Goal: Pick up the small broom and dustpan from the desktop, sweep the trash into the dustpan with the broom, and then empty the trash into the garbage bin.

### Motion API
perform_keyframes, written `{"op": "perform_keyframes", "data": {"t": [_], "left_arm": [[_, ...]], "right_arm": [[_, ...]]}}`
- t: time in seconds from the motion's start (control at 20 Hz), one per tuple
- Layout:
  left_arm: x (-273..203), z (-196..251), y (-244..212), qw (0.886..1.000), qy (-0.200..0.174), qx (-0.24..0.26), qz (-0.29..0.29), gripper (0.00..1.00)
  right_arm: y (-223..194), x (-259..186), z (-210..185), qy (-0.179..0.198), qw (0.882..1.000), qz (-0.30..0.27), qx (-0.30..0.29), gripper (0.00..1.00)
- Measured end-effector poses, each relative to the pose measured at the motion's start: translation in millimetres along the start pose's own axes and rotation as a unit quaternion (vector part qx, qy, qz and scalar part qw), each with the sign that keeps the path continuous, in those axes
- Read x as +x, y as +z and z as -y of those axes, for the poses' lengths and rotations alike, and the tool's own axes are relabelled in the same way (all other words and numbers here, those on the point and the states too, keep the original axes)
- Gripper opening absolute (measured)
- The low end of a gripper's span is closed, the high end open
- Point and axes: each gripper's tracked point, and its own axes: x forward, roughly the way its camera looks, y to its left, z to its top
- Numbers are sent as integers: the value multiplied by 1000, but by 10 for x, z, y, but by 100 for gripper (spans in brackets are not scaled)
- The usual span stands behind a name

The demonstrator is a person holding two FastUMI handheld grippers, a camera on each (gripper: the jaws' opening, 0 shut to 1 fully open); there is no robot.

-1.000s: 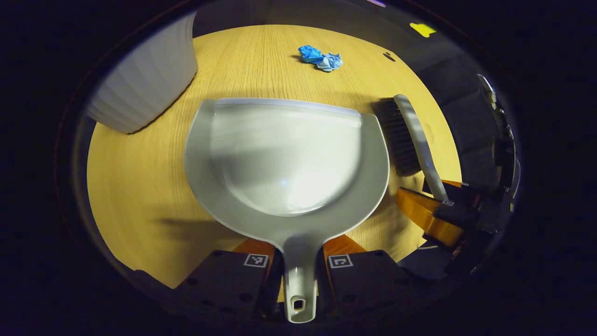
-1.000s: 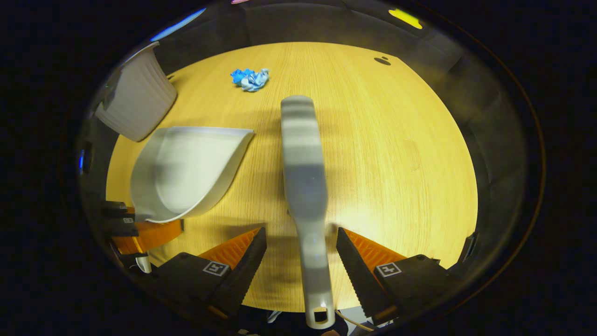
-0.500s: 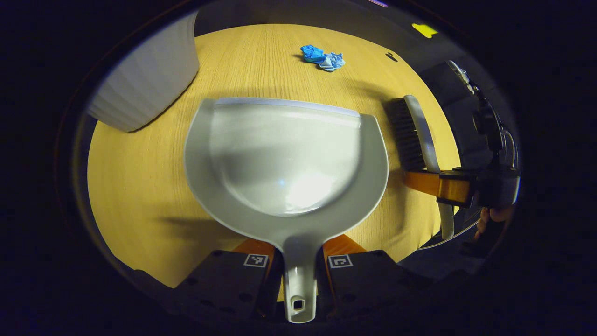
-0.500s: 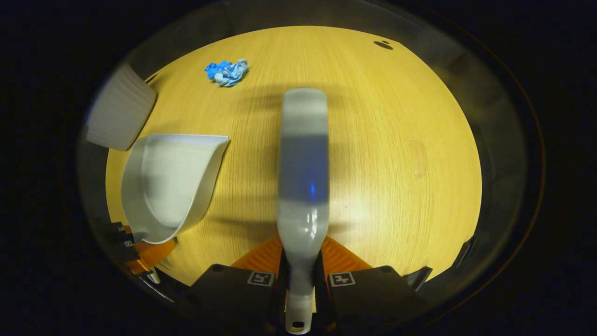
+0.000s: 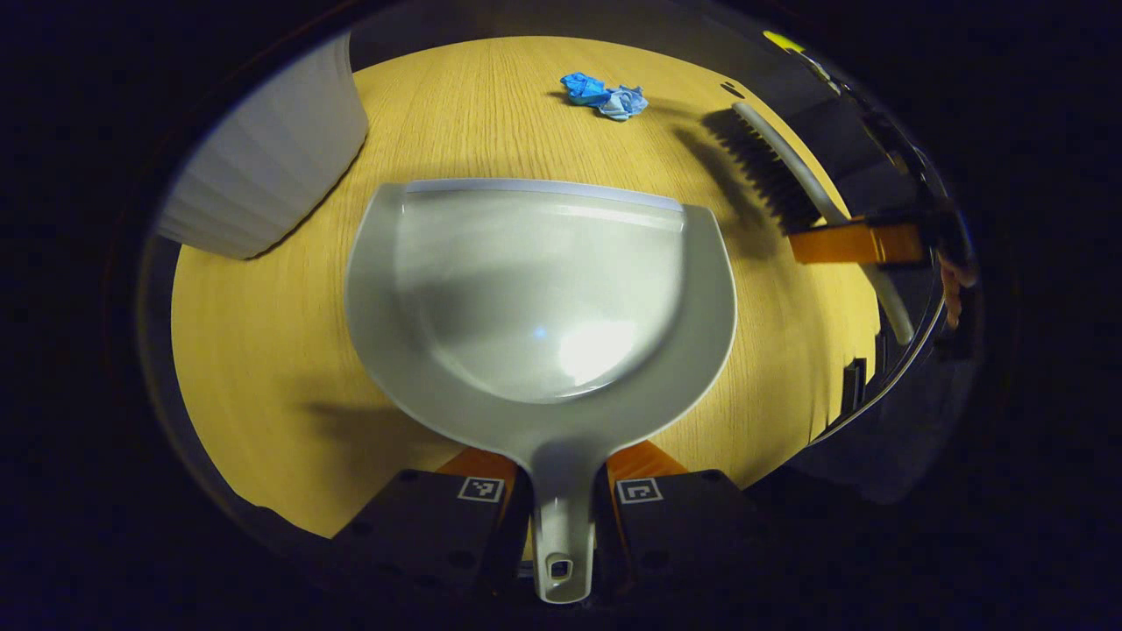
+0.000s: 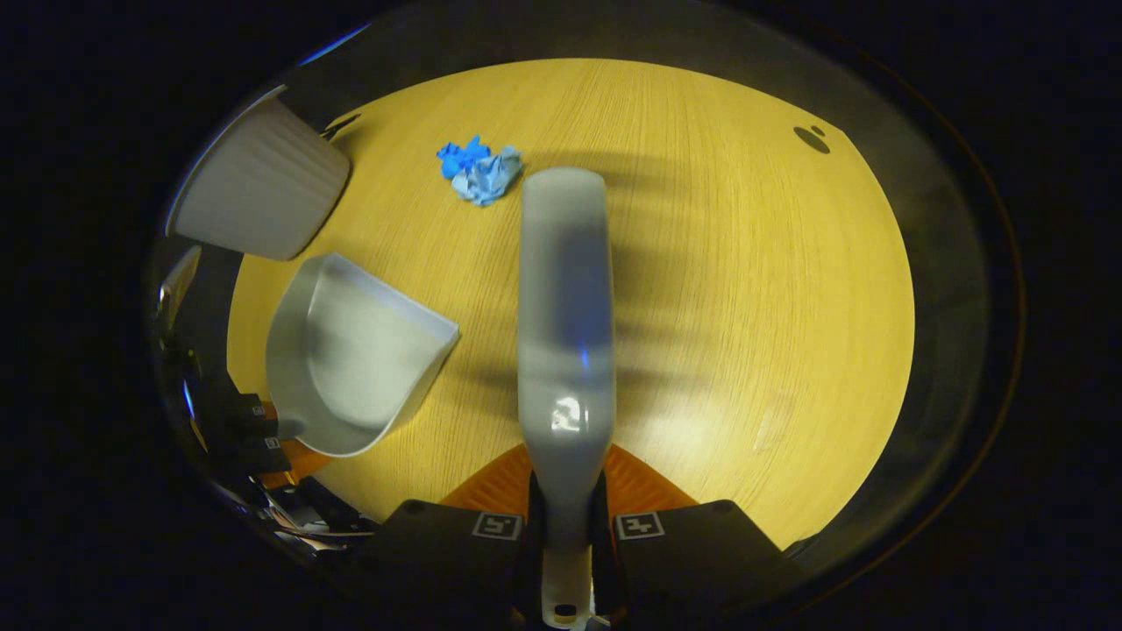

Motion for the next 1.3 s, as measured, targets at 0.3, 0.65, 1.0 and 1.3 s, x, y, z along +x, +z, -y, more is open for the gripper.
{"op": "perform_keyframes", "data": {"t": [0.3,0.65,1.0,1.3], "left_arm": [[-88,-253,266,998,27,58,-26,31],[-56,-461,564,991,42,120,-52,31],[-47,-527,652,987,44,141,-62,30],[-6,-481,725,987,21,156,-30,30]], "right_arm": [[900,144,356,-51,989,-2,-140,24],[1761,491,411,-67,968,-22,-239,24],[1655,660,21,-30,951,-47,-305,24],[812,489,-499,57,904,-118,-407,24]]}}
